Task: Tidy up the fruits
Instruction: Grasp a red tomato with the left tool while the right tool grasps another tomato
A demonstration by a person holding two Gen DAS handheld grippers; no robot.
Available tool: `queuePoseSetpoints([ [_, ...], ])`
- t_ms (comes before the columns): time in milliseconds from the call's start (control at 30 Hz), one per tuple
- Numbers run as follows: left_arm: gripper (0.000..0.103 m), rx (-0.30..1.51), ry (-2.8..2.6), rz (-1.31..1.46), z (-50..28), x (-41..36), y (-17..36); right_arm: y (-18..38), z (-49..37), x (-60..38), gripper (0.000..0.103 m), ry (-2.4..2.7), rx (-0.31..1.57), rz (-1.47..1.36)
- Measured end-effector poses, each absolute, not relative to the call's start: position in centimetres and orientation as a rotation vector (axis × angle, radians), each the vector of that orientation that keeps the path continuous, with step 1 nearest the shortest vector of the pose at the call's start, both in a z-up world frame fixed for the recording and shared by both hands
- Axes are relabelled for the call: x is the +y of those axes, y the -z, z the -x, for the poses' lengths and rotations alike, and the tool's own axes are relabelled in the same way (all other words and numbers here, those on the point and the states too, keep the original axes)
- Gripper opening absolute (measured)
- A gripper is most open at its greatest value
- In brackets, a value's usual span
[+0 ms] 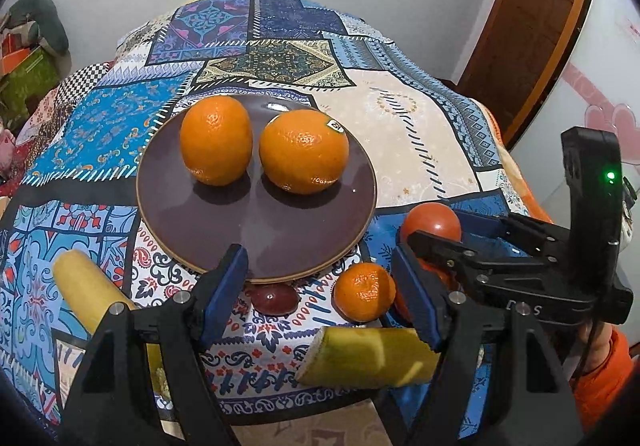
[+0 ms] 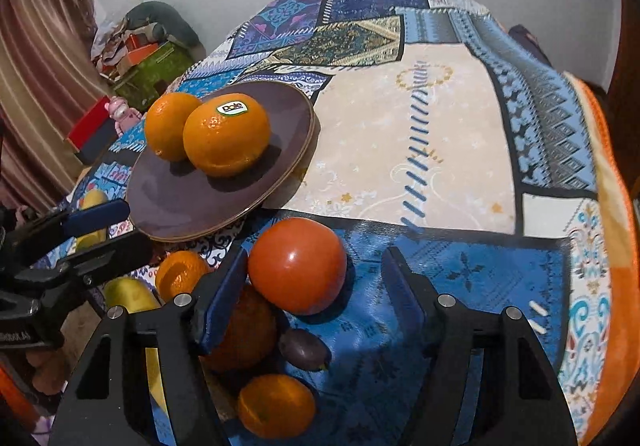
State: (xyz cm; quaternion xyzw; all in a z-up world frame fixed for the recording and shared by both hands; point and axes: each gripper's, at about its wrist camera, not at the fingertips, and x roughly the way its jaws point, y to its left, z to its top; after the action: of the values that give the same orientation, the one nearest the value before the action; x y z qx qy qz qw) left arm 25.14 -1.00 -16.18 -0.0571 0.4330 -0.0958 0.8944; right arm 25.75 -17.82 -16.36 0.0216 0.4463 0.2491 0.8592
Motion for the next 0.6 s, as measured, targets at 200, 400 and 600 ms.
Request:
queuePoseSetpoints([
  [200,0.074,0.898,0.207,0.117,-25.2,-1.3,16.1,16.0,-25.4,-17.5,0.047,-0.555,0.931,-0.039],
  [400,0.074,0.906,0.240,0.110,-25.0,-2.3,15.7,14.8,-24.8,-19.3,0.046,-0.535,0.913,-0.068],
  [600,0.072,0.916,0.295,0.091,-24.8,-4.6,15.5,12.3,-22.8,-22.1,0.046,-0.485,0.852,-0.059],
])
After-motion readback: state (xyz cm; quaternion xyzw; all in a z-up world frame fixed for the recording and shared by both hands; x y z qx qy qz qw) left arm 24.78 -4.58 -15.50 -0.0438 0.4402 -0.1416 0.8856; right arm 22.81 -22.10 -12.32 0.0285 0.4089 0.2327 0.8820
